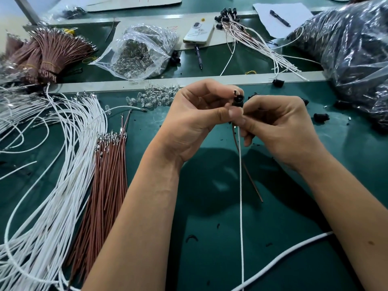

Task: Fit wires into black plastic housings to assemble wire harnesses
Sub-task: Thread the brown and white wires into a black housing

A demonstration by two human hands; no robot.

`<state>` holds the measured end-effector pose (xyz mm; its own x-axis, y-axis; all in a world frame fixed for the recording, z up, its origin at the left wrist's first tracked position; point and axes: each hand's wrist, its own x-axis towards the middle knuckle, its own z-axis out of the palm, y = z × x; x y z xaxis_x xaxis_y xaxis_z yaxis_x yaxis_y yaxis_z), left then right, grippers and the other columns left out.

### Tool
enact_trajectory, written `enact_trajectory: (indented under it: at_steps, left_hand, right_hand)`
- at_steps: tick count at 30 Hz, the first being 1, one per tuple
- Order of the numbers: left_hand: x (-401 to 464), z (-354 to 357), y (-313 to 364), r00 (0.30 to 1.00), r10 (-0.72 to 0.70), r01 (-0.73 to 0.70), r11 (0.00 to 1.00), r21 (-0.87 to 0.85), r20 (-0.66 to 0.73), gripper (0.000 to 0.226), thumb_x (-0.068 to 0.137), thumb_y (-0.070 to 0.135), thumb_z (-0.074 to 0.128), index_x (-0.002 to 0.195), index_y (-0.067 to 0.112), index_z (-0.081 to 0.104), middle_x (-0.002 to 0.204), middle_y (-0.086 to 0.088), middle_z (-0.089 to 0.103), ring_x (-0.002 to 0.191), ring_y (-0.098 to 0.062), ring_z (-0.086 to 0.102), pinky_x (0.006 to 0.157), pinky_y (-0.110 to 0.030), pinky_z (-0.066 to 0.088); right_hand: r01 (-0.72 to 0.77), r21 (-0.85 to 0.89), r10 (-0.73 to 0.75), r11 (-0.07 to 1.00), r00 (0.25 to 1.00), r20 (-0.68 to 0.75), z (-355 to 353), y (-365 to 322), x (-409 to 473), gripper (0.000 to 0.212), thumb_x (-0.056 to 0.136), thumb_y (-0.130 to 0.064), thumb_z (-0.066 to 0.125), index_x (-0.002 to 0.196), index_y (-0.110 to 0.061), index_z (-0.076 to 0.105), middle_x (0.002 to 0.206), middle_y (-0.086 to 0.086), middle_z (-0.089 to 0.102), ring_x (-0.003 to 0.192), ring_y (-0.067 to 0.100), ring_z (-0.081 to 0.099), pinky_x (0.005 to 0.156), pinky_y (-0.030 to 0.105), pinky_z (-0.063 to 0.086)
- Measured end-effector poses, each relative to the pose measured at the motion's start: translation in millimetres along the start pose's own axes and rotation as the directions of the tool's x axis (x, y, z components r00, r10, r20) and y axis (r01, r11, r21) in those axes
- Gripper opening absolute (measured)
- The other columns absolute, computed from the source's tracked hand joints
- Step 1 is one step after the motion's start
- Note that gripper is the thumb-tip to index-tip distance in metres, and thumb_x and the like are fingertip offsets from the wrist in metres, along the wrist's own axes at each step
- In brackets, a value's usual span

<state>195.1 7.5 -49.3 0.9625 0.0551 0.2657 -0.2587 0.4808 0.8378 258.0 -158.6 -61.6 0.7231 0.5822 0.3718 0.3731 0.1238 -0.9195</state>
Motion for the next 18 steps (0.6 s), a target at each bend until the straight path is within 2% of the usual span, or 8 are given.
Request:
enact_trajectory:
  at_steps: [4, 9, 11, 13, 18]
  left_hand:
    - [-0.2, -0.5, -1.6, 1.000, 0.013, -0.013, 1.000, -0.002, 0.005, 0.039, 0.070, -0.027, 0.058, 0.073, 0.009, 0.073, 0.086, -0.008, 0.072, 0.074, -0.015, 0.068, 0.069, -0.024, 0.055]
    - [1.9, -3.1, -1.7, 1.000, -0.003, 0.005, 0.994, 0.113, -0.020, 0.030, 0.076, -0.016, 0.065, 0.102, -0.001, 0.065, 0.096, -0.009, 0.071, 0.083, -0.014, 0.065, 0.083, -0.026, 0.053]
    - [2.4, -3.7, -2.4, 0.997, -0.015, 0.024, 0.993, 0.117, -0.072, 0.024, 0.077, -0.012, 0.067, 0.098, -0.001, 0.068, 0.096, -0.011, 0.072, 0.085, -0.017, 0.066, 0.084, -0.028, 0.054]
    - [2.3, -4.7, -3.1, 0.995, -0.032, 0.044, 0.991, 0.123, -0.100, 0.019, 0.078, -0.010, 0.069, 0.093, 0.002, 0.071, 0.094, -0.011, 0.073, 0.081, -0.019, 0.067, 0.081, -0.029, 0.056]
    - [2.9, -6.0, -5.2, 0.978, -0.082, 0.103, 0.989, 0.103, -0.193, 0.020, 0.073, 0.007, 0.076, 0.093, 0.007, 0.072, 0.087, -0.010, 0.075, 0.073, -0.016, 0.068, 0.074, -0.025, 0.056]
  right_hand:
    - [0.026, -0.003, -0.026, 1.000, 1.000, -0.002, -0.5, -1.1, 0.4, 0.008, 0.089, 0.005, 0.073, 0.091, -0.002, 0.071, 0.063, 0.009, 0.062, 0.051, 0.016, 0.058, 0.051, 0.025, 0.053]
    - [0.025, -0.037, -0.025, 0.999, 1.000, 0.004, -1.3, 0.0, -0.1, 0.004, 0.090, 0.005, 0.072, 0.093, 0.004, 0.070, 0.063, 0.018, 0.059, 0.050, 0.018, 0.056, 0.049, 0.028, 0.052]
    - [0.017, -0.062, -0.016, 0.998, 1.000, 0.010, -1.9, 1.3, -0.6, 0.003, 0.090, 0.005, 0.072, 0.090, 0.003, 0.070, 0.060, 0.022, 0.057, 0.049, 0.018, 0.054, 0.046, 0.029, 0.051]
    - [-0.005, -0.089, 0.006, 0.996, 1.000, 0.007, -3.3, 3.6, -0.9, 0.007, 0.091, 0.004, 0.073, 0.085, 0.003, 0.069, 0.061, 0.017, 0.058, 0.048, 0.018, 0.053, 0.044, 0.029, 0.050]
    - [-0.043, -0.108, 0.043, 0.993, 0.999, -0.003, -5.2, 5.0, -1.4, 0.012, 0.091, -0.008, 0.073, 0.082, -0.001, 0.069, 0.063, 0.015, 0.060, 0.047, 0.017, 0.052, 0.039, 0.028, 0.042]
